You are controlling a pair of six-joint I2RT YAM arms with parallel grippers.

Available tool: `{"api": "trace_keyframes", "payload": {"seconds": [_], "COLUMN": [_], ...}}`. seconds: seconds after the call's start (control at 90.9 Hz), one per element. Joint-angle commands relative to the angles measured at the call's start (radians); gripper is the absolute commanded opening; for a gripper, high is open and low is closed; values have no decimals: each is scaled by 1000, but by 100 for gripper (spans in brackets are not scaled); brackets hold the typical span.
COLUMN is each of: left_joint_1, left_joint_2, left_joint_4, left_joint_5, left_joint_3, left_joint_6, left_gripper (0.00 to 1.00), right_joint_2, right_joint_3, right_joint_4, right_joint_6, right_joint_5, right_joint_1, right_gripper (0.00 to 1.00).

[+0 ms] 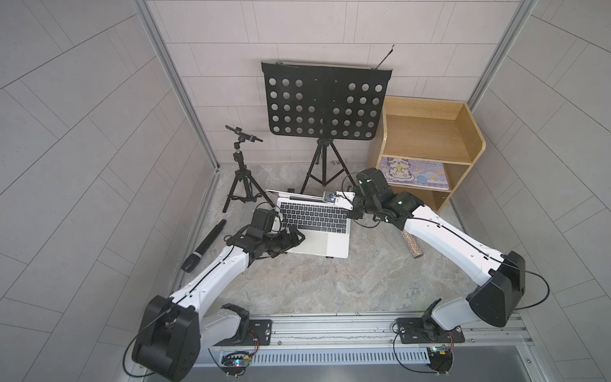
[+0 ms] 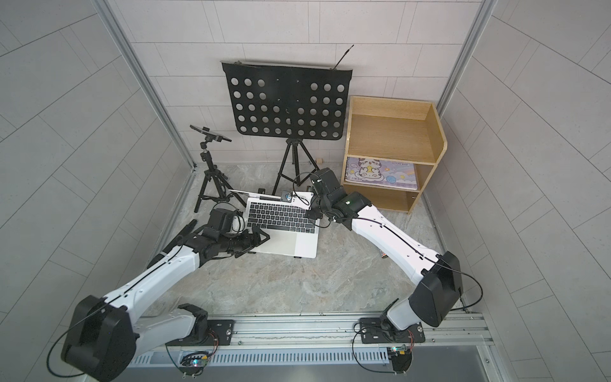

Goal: Close the laptop lid and set it aside
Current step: Close the lid of the laptop.

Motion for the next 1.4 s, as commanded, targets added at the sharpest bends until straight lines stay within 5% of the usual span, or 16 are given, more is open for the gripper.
{"api": "trace_keyframes", "payload": {"seconds": [0.0,0.242,0.583,1.024,1.387], "left_joint_1": [-5,-10,-27,-26,-26], "left_joint_2": [-87,-209,-321,-370,-353], "left_joint_4": [-112,-288,-418,-384,-389], "left_joint_5": [2,110,54,-80,-85], "left_joint_3": [-28,73,334,391,388], "left_joint_6": [-15,21,21,5,7], "left_gripper": [86,85,84,84,84], "right_joint_2": [8,-7,-55,-53,-33], "right_joint_3": [-35,-61,-168,-366,-458], "right_joint_4": [-101,-99,-57,275,394], "right_joint_6": [27,28,60,17,11], "right_joint_5": [-22,-12,84,459,548], "right_joint_1": [19,36,103,245,344], "right_gripper": [5,1,0,0,0]}}
